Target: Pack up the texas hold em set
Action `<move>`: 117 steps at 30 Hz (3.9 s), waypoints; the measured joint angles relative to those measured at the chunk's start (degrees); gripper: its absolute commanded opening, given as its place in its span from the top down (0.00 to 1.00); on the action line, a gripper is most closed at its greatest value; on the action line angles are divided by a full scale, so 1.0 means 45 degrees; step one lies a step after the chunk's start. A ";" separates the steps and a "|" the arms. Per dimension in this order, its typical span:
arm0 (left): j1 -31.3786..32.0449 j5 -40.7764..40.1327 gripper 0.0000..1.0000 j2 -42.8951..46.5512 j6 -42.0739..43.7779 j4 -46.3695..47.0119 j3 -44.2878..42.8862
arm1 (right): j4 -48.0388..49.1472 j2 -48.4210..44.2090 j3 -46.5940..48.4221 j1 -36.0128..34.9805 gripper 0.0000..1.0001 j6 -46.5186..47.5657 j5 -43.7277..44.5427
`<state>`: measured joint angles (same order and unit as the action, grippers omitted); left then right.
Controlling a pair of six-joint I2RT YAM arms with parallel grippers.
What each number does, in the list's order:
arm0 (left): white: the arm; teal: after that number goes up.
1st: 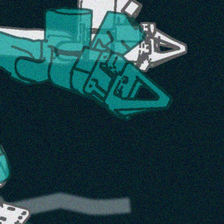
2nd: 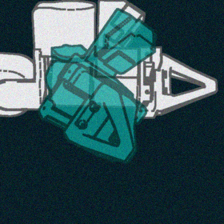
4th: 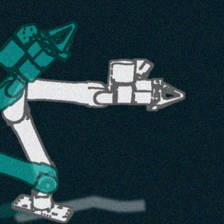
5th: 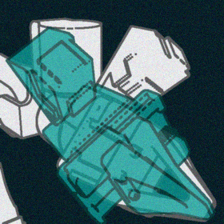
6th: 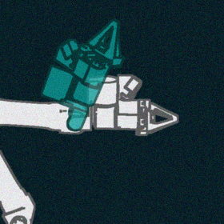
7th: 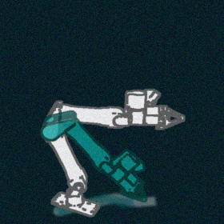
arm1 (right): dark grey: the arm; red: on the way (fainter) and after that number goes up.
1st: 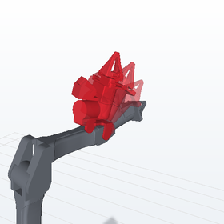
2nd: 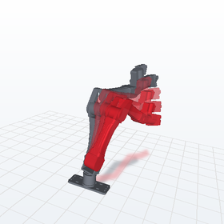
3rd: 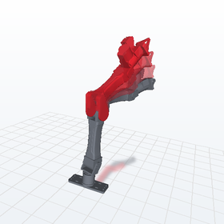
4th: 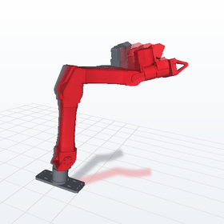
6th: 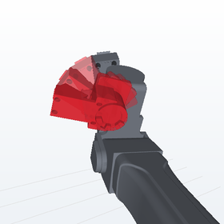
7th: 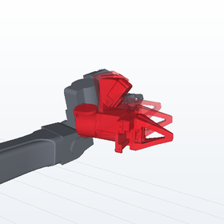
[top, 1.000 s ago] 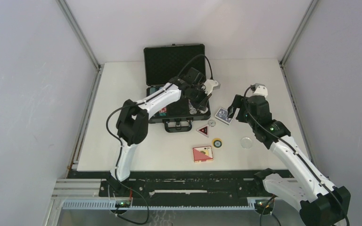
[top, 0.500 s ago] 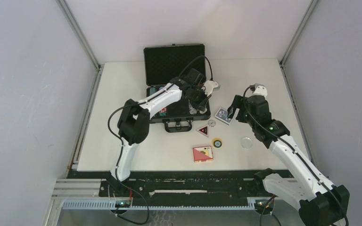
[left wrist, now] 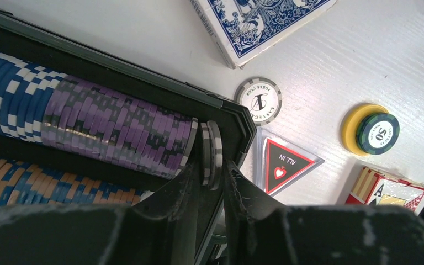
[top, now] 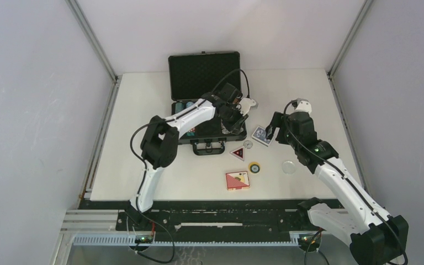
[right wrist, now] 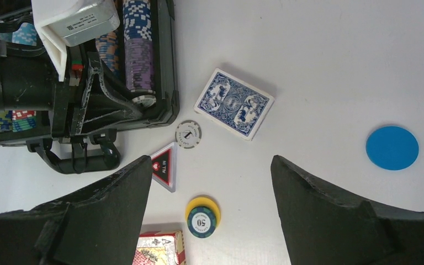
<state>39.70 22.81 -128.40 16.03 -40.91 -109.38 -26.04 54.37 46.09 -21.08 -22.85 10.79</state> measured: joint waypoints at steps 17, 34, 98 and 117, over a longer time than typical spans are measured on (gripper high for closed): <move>0.0068 -0.0432 0.63 0.0155 -0.0034 -0.0238 -0.0034 | 0.0369 0.0350 -0.0214 0.0005 0.13 0.0005 -0.0194; 0.0010 -0.1608 0.54 0.0782 -0.0345 -0.0350 -0.0364 | 0.0869 0.0753 -0.0403 0.0015 0.15 0.0000 -0.0549; -0.2365 -0.8646 0.00 1.0841 -0.7465 1.0457 1.1608 | 0.2409 1.0418 0.2560 -0.2948 0.64 0.0418 0.0461; -0.2365 -0.8354 0.00 1.0841 -0.7470 1.0792 1.1992 | 0.1311 0.9690 0.2064 -0.4906 0.64 0.0126 0.0675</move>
<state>29.06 -14.79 -79.61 -17.58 7.66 -55.42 -20.14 97.97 55.37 -43.16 -22.28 13.82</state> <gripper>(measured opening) 0.997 0.363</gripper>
